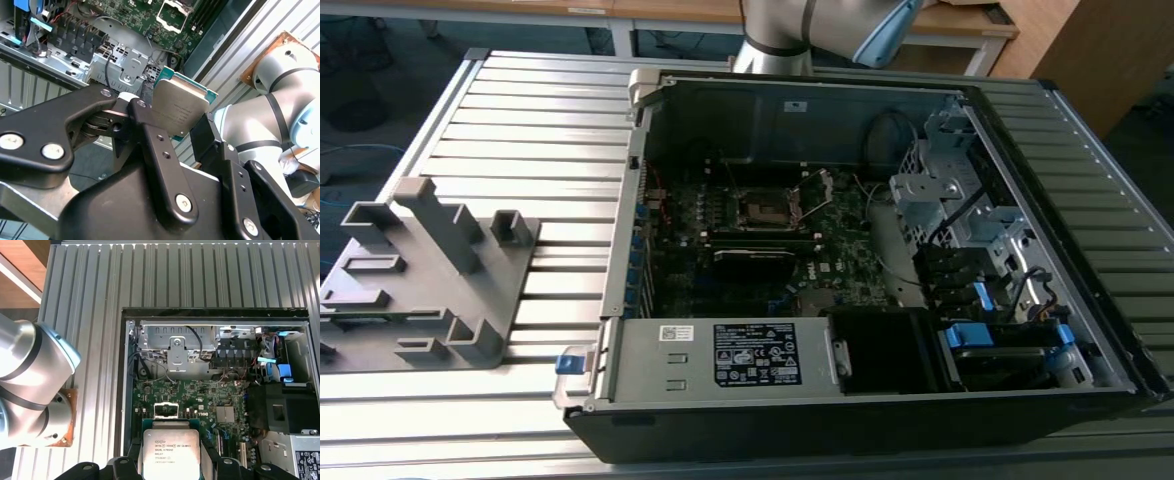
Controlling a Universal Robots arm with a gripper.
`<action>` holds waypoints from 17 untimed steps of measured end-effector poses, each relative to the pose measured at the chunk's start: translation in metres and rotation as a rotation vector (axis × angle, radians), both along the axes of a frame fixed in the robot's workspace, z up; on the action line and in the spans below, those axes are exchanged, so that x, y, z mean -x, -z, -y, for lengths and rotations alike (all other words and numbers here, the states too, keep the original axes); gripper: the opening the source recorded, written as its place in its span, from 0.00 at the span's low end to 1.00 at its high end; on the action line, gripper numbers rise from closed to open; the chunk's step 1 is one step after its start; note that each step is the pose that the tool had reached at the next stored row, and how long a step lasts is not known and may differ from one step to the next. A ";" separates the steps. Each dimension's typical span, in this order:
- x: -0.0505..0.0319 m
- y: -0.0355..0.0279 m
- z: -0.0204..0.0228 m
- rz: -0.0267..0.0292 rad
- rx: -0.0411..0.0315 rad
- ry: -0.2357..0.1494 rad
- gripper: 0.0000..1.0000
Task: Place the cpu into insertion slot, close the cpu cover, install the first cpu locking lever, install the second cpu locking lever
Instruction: 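Place the cpu into insertion slot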
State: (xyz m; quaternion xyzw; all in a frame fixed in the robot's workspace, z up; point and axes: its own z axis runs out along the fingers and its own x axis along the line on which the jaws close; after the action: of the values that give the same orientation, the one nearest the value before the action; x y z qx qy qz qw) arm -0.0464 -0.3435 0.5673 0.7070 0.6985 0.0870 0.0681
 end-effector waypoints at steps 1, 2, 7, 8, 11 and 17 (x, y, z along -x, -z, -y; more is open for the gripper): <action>0.0000 0.0016 0.0001 0.0000 0.0003 0.000 0.54; 0.0000 0.0032 0.0002 -0.0001 0.0007 0.000 0.54; 0.0000 0.0120 0.0005 -0.0004 0.0023 0.000 0.54; 0.0000 0.0135 0.0006 -0.0005 0.0028 0.000 0.54; 0.0000 0.0155 0.0007 -0.0006 0.0038 0.000 0.54; -0.0001 0.0161 0.0006 -0.0273 0.0041 0.000 0.54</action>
State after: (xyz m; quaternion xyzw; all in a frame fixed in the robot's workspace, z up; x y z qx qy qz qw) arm -0.0463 -0.3441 0.5512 0.7079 0.6996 0.0759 0.0600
